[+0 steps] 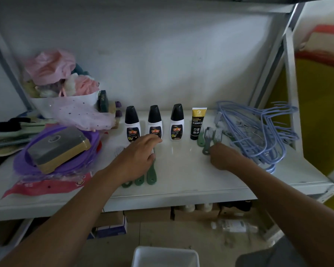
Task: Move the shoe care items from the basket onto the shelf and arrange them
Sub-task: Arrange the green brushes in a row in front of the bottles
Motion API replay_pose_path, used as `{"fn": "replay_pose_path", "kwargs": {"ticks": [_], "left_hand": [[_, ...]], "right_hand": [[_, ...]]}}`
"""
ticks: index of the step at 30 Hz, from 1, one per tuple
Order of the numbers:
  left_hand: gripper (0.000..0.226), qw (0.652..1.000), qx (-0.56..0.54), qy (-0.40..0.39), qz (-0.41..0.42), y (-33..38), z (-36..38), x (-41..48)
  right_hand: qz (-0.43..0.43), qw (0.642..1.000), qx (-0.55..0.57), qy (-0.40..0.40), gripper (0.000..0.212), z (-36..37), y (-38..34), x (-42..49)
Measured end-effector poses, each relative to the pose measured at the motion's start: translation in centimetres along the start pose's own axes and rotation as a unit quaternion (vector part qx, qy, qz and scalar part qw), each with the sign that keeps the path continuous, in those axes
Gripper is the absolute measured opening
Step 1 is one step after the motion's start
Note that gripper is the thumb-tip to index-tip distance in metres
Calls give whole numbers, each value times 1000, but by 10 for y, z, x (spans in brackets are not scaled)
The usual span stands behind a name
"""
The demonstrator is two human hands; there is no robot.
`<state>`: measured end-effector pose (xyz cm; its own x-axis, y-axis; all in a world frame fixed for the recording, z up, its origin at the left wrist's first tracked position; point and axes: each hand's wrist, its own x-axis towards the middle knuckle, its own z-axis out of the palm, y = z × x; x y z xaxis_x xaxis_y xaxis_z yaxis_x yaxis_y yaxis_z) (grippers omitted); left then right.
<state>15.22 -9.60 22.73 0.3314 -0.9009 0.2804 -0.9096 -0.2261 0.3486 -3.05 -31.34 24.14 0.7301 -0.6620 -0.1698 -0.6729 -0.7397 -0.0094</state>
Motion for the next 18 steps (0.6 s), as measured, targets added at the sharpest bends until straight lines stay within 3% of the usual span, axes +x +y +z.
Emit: {"fn": "replay_pose_path", "kwargs": {"ticks": [10,18], "left_hand": [[50,1000,6,-10,9,1,2,-4],[49,1000,15,-9,20,2,3,-7]], "right_hand": [[-33,992,-114,42,33,-3,-1,-15],[-82,985,-137,63,28,0,-7,-36]]}}
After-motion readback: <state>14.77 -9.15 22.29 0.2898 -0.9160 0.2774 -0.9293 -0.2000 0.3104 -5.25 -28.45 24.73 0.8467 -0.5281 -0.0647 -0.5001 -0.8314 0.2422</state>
